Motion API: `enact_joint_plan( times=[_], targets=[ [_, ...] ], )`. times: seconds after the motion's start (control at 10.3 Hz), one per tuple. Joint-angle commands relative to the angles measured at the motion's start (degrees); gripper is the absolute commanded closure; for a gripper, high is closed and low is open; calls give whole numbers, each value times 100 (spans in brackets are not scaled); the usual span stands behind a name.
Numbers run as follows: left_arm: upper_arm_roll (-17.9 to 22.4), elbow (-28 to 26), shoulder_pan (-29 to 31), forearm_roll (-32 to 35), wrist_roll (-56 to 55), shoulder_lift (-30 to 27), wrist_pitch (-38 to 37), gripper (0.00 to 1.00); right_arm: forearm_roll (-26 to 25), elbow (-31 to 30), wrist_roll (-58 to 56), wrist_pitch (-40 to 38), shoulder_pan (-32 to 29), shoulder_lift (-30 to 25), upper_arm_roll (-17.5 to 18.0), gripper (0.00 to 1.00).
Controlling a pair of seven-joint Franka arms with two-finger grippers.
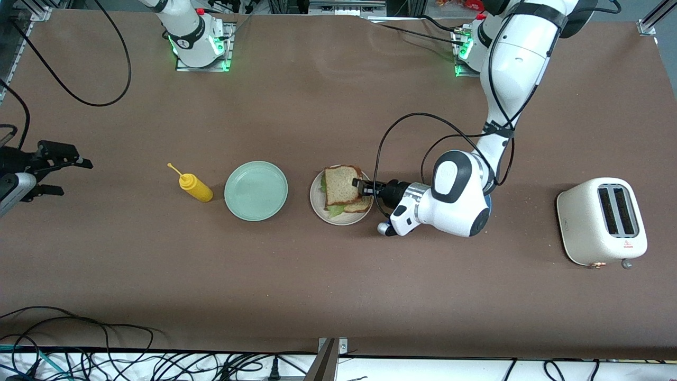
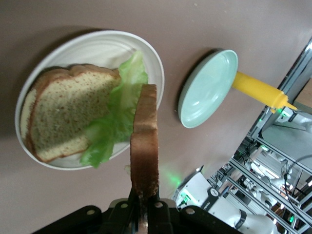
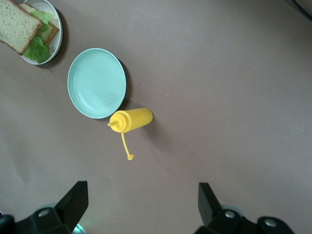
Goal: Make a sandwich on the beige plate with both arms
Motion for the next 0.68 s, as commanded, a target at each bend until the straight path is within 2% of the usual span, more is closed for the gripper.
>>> enact_joint_plan(
  times=[0.0, 0.19, 0.29, 0.39, 0.49, 0.58],
  targets=[
    [84, -160, -156, -165, 36, 5, 364, 100, -542, -1282, 237, 790, -521, -960, 877, 0],
    [119, -160, -139, -157, 88, 23, 373, 100, -1612, -1749, 1424, 1004, -610, -1523, 1457, 0],
    [128, -169, -104, -139, 97, 23, 373, 77, -2157, -1960, 2346, 1005, -758, -1778, 1886, 0],
    [128, -169, -86, 9, 115, 40, 373, 30, -2362, -2084, 2894, 1100, -951, -1920, 2221, 0],
    [128, -160, -25, 80, 115, 49, 365, 4, -2373, -2207, 3187, 1249, -1066, -2052, 2329, 0],
    [128, -160, 10, 203, 98, 49, 365, 0, -2338, -2426, 3216, 1555, -1137, -2210, 2330, 0]
  ],
)
